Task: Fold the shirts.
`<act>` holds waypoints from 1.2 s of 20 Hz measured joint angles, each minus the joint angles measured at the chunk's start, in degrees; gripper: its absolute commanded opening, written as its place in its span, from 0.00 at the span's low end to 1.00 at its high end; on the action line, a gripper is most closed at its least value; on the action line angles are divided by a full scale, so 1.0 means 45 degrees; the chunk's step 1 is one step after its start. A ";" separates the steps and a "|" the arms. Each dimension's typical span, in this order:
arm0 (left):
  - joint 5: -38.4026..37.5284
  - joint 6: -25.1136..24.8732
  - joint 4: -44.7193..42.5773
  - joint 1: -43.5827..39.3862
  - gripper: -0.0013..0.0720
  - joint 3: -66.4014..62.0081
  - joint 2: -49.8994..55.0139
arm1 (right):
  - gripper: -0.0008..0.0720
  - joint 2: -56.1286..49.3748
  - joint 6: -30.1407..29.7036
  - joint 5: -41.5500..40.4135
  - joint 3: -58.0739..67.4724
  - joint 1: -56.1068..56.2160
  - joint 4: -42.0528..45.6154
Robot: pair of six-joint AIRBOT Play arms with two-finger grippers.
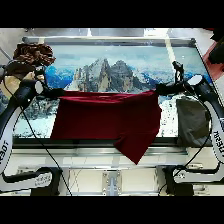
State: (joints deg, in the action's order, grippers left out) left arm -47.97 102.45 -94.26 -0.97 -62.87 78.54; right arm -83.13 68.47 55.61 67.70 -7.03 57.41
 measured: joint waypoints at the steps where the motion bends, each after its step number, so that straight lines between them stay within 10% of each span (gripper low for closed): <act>1: 0.0146 0.0015 -0.0015 -0.0015 0.03 0.0160 0.0000 | 0.03 0.0000 0.0126 0.0039 -0.0321 0.0049 0.0243; 5: 0.0733 0.0136 -0.0044 -0.0024 0.03 0.0447 0.0010 | 0.06 0.0000 0.0379 0.0180 -0.1637 0.0155 0.0704; 8: 0.1039 0.0277 -0.0044 -0.0019 0.50 0.0437 0.0005 | 0.39 0.0102 0.0476 0.0223 -0.2123 0.0165 0.0855; 14: 0.0933 0.0437 -0.0092 0.0039 0.50 0.0121 -0.2035 | 0.48 0.2492 0.1151 0.1375 -0.2351 0.0165 0.1375; 18: 0.0355 0.0335 -0.0209 0.0053 0.50 0.1535 -0.4988 | 0.72 0.5226 0.2837 0.2263 -0.4891 0.0165 0.1807; 24: 0.0126 0.0389 0.0214 0.0053 0.50 0.2735 -0.7291 | 0.72 0.8082 0.5421 0.3079 -0.9340 0.0287 0.0500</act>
State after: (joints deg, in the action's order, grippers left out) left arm -47.40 104.20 -93.30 -0.73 -50.57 45.74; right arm -46.76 92.86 69.47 25.67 -5.74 59.66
